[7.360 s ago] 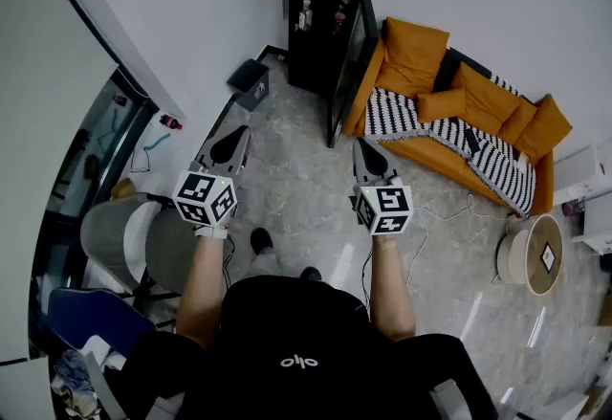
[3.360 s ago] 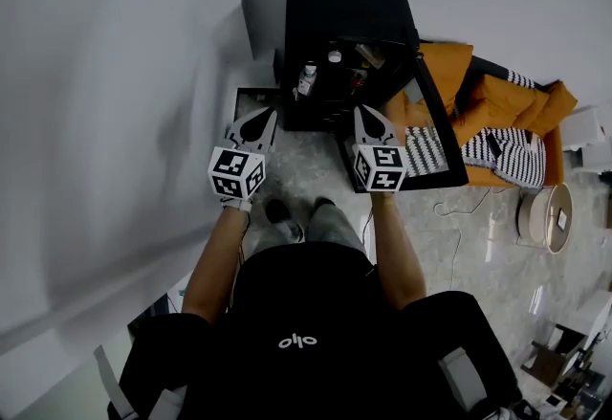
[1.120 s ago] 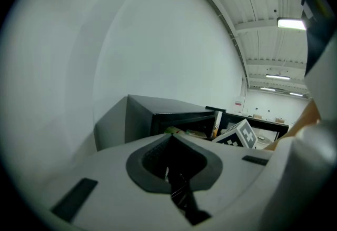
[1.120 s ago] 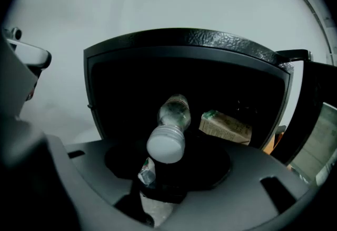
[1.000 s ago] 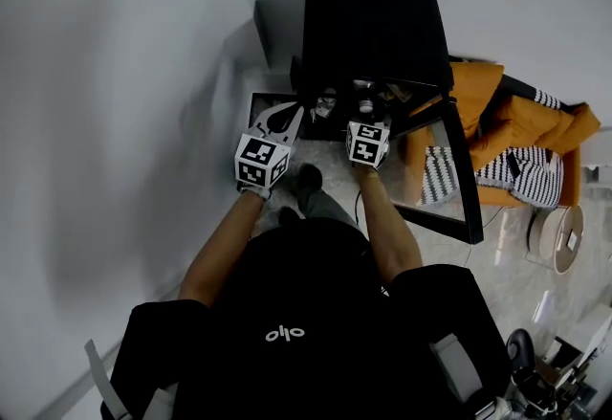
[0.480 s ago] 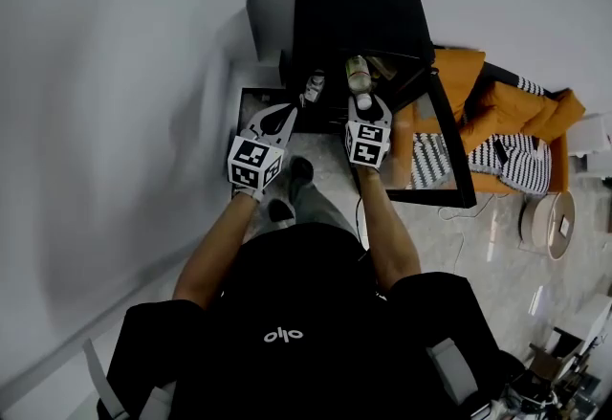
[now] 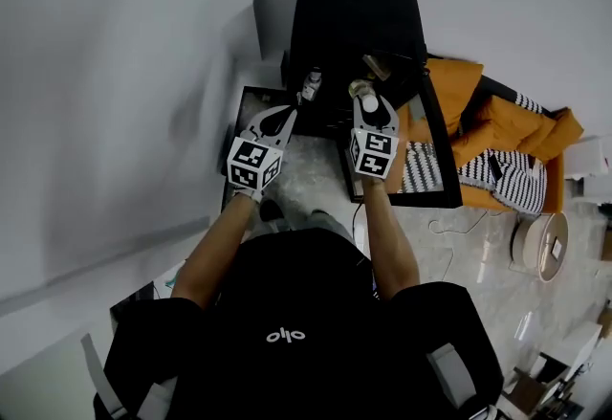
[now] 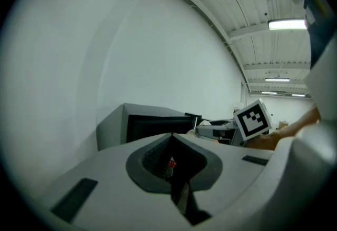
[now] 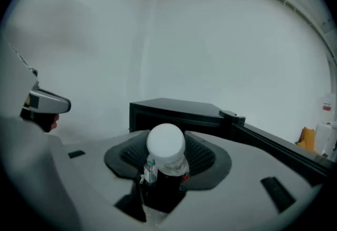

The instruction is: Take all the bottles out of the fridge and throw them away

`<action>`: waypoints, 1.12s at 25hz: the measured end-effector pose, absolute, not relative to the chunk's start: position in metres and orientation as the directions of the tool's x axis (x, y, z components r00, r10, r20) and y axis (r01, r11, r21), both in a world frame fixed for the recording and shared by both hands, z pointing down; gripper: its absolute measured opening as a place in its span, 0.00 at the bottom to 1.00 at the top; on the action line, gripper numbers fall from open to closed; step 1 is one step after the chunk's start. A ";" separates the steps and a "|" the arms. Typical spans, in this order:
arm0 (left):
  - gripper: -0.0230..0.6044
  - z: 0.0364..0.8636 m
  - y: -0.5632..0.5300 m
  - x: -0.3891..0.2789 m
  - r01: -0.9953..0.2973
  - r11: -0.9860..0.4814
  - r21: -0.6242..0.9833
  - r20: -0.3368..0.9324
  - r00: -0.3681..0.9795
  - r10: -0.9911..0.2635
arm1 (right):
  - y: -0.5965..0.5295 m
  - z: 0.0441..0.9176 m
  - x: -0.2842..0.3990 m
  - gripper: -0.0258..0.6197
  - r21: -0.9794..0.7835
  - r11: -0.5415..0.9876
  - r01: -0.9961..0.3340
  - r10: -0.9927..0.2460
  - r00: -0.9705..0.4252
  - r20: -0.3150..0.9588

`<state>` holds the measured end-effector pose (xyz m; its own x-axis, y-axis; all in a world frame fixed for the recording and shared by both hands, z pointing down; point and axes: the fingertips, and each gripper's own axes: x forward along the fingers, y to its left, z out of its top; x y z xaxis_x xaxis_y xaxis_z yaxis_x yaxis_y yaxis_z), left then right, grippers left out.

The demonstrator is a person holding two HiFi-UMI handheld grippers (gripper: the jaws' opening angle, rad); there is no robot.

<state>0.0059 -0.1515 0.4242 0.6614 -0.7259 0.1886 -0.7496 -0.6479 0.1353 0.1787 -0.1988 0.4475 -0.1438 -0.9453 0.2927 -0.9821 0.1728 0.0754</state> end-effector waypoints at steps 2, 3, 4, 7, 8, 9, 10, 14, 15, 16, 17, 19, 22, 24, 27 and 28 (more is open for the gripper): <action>0.04 0.421 -0.147 0.011 -0.769 -0.626 0.127 0.189 0.638 -0.746 | -0.194 0.444 0.184 0.36 0.063 0.203 -0.977 -0.941 -0.176 0.289; 0.04 0.420 -0.144 0.015 -0.778 -0.616 0.125 0.190 0.628 -0.755 | -0.191 0.443 0.188 0.36 0.058 0.217 -0.974 -0.938 -0.192 0.290; 0.04 0.419 -0.142 0.020 -0.785 -0.607 0.124 0.190 0.619 -0.762 | -0.188 0.442 0.193 0.36 0.055 0.231 -0.971 -0.934 -0.206 0.292; 0.04 0.419 -0.129 0.034 -0.805 -0.580 0.124 0.195 0.593 -0.781 | -0.180 0.443 0.206 0.36 0.051 0.280 -0.959 -0.919 -0.253 0.301; 0.04 0.420 -0.124 0.036 -0.815 -0.566 0.122 0.198 0.579 -0.791 | -0.177 0.444 0.208 0.36 0.047 0.302 -0.952 -0.912 -0.274 0.304; 0.04 0.420 -0.118 0.036 -0.829 -0.546 0.119 0.201 0.559 -0.805 | -0.175 0.444 0.209 0.36 0.044 0.327 -0.944 -0.903 -0.299 0.307; 0.04 0.421 -0.111 0.035 -0.845 -0.522 0.116 0.204 0.535 -0.820 | -0.173 0.445 0.208 0.36 0.041 0.354 -0.934 -0.893 -0.325 0.310; 0.04 0.425 -0.082 0.022 -0.900 -0.416 0.127 0.208 0.435 -0.876 | -0.164 0.451 0.196 0.36 0.039 0.453 -0.891 -0.850 -0.418 0.320; 0.04 0.428 -0.073 0.018 -0.911 -0.390 0.135 0.209 0.411 -0.887 | -0.161 0.453 0.192 0.36 0.040 0.474 -0.880 -0.839 -0.437 0.323; 0.04 0.431 -0.065 0.014 -0.921 -0.363 0.143 0.211 0.387 -0.898 | -0.158 0.455 0.187 0.36 0.041 0.495 -0.868 -0.828 -0.457 0.325; 0.04 0.435 -0.056 0.008 -0.931 -0.334 0.150 0.216 0.361 -0.907 | -0.155 0.456 0.182 0.36 0.041 0.516 -0.855 -0.816 -0.477 0.327; 0.04 0.442 -0.037 -0.005 -0.950 -0.267 0.163 0.226 0.299 -0.927 | -0.148 0.460 0.166 0.36 0.041 0.567 -0.823 -0.784 -0.524 0.332; 0.04 0.448 -0.010 -0.028 -0.971 -0.163 0.174 0.232 0.202 -0.952 | -0.137 0.464 0.138 0.36 0.042 0.647 -0.761 -0.725 -0.597 0.344; 0.04 0.448 0.002 -0.041 -0.978 -0.117 0.176 0.230 0.156 -0.961 | -0.130 0.466 0.120 0.36 0.042 0.686 -0.726 -0.691 -0.632 0.351; 0.04 0.450 0.016 -0.063 -0.982 -0.067 0.179 0.225 0.107 -0.968 | -0.120 0.468 0.091 0.36 0.036 0.731 -0.681 -0.646 -0.675 0.355; 0.04 0.450 0.019 -0.070 -0.982 -0.054 0.179 0.224 0.094 -0.970 | -0.117 0.468 0.081 0.36 0.031 0.744 -0.668 -0.633 -0.688 0.355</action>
